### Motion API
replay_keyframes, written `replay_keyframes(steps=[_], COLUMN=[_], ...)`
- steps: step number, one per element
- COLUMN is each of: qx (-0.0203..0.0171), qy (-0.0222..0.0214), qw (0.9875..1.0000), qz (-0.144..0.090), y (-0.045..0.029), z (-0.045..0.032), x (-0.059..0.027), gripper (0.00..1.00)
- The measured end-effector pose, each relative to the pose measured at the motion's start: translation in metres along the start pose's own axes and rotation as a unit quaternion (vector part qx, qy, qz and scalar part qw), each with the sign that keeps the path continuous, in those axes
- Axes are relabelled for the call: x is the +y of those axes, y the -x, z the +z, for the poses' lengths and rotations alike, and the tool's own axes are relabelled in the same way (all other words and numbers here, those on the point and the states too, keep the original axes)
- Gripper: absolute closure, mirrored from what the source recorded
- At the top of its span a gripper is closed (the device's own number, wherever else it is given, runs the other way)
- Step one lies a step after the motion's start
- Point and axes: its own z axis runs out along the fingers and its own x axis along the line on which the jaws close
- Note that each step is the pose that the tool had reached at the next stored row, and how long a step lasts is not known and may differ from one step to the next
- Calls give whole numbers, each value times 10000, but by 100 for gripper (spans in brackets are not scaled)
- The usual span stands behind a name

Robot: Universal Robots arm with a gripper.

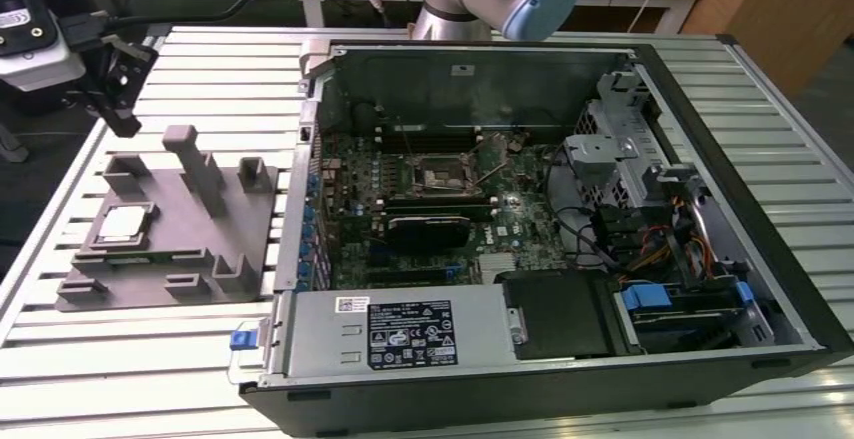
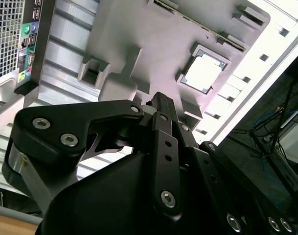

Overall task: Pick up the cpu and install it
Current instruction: 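Reach for the cpu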

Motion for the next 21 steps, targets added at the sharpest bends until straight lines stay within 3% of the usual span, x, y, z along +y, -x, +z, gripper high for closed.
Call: replay_keyframes(steps=[15,16,21], qx=[0,0,0], qy=[0,0,0], qw=[10000,10000,10000], qz=[0,0,0], y=[-196,-250,-258], z=[182,215,222], x=[-41,-51,-52], gripper=[89,89,89])
